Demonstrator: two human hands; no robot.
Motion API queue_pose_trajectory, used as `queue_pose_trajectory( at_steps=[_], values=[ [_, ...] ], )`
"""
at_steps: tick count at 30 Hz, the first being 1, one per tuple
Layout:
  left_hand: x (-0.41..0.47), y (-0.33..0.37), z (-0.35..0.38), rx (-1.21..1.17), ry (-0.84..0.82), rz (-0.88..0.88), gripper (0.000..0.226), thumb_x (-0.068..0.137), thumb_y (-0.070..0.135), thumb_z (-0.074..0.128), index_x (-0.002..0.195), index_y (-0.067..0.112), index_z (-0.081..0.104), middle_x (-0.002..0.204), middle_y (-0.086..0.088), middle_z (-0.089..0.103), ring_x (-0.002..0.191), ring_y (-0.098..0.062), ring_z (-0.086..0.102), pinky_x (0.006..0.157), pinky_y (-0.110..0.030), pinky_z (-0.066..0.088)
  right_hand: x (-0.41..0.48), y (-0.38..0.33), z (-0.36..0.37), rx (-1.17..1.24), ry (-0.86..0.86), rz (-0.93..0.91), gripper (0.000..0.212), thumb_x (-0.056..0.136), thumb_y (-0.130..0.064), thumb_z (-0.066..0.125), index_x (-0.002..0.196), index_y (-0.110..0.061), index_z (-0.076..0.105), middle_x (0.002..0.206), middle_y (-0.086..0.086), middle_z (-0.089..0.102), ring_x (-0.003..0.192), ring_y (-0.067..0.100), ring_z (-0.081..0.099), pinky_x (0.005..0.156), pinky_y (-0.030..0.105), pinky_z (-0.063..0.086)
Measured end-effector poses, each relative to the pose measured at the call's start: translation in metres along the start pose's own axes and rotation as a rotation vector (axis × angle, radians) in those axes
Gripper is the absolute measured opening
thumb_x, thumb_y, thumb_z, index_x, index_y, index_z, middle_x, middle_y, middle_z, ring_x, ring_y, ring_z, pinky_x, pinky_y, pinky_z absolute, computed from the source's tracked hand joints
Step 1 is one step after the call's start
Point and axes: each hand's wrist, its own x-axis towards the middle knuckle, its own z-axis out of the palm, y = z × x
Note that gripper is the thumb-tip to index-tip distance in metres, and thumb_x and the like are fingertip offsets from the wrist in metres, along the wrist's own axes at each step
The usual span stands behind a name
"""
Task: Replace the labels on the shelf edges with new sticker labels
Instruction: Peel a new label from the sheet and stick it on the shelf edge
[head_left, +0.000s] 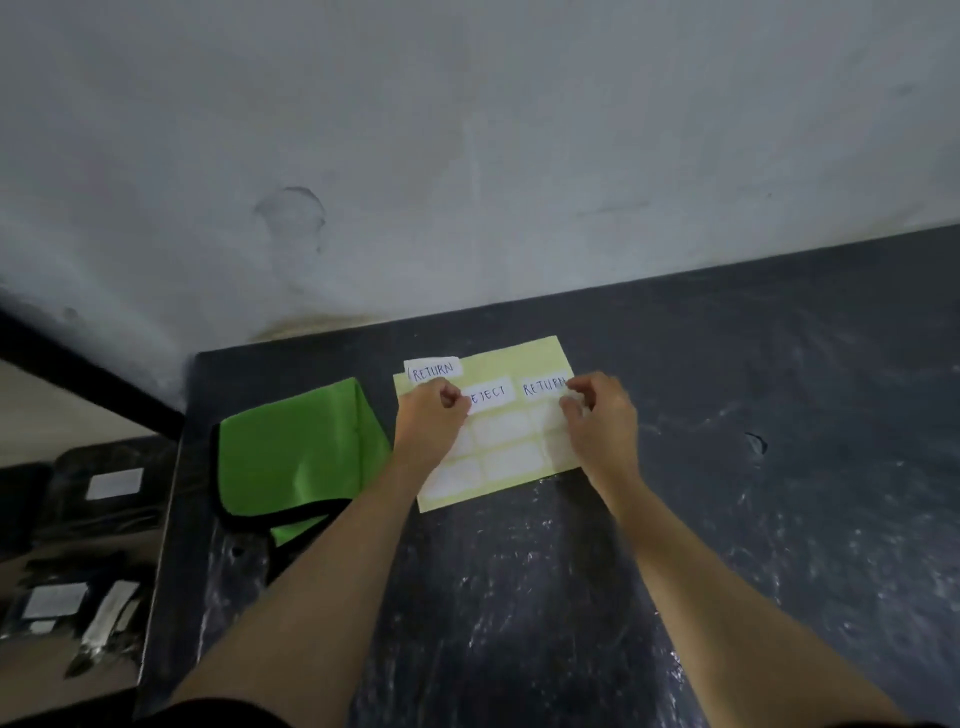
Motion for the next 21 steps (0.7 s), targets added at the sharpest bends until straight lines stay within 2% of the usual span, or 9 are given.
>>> queue_pose_trajectory(
  at_steps=[4,8,12,16,21],
  values=[
    [0.006,0.001,0.001,0.109,-0.016,0.007,0.006,0.084,0.015,0.061,0.078,0.011,0.061,0.064,0.003,0.059,0.057,-0.008,0.051,0.051,-0.016,0.039,0.021,0.006,0.003,-0.025,-0.029,-0.046,0.022,0.084,-0.001,0.058,0.105,-0.006,0.062,0.098,0.009,0.058,0.088,0.023,0.056,0.077,0.029,0.044],
    [0.007,0.002,-0.001,0.189,-0.064,0.054,0.01,0.084,0.013,0.06,0.075,0.009,0.057,0.062,0.003,0.053,0.056,-0.009,0.045,0.05,-0.017,0.034,0.029,0.008,0.006,-0.054,-0.043,-0.075,0.029,0.082,0.001,0.059,0.109,-0.008,0.065,0.096,0.01,0.057,0.08,0.022,0.055,0.075,0.025,0.042],
    [0.014,0.006,-0.001,0.238,-0.08,0.037,0.02,0.084,0.019,0.064,0.071,0.01,0.052,0.062,0.003,0.048,0.056,-0.011,0.043,0.049,-0.02,0.031,0.038,0.009,0.007,-0.086,-0.053,-0.07,0.027,0.082,-0.001,0.06,0.107,-0.006,0.067,0.094,0.01,0.058,0.081,0.024,0.058,0.073,0.023,0.04],
    [0.016,0.007,0.003,0.26,-0.052,-0.012,0.027,0.082,0.028,0.071,0.071,0.012,0.051,0.066,0.001,0.052,0.058,-0.011,0.045,0.05,-0.023,0.033,0.04,0.011,0.008,-0.12,-0.061,-0.097,0.022,0.085,-0.003,0.059,0.105,-0.006,0.068,0.096,0.009,0.058,0.082,0.025,0.058,0.072,0.024,0.04],
    [0.012,0.004,0.008,0.199,0.02,-0.032,0.027,0.08,0.029,0.072,0.067,0.015,0.052,0.061,0.005,0.052,0.056,-0.007,0.046,0.051,-0.02,0.033,0.042,0.01,0.007,-0.114,-0.028,-0.1,0.017,0.087,-0.004,0.057,0.101,-0.006,0.067,0.101,0.008,0.06,0.082,0.023,0.057,0.069,0.024,0.038]
  ],
)
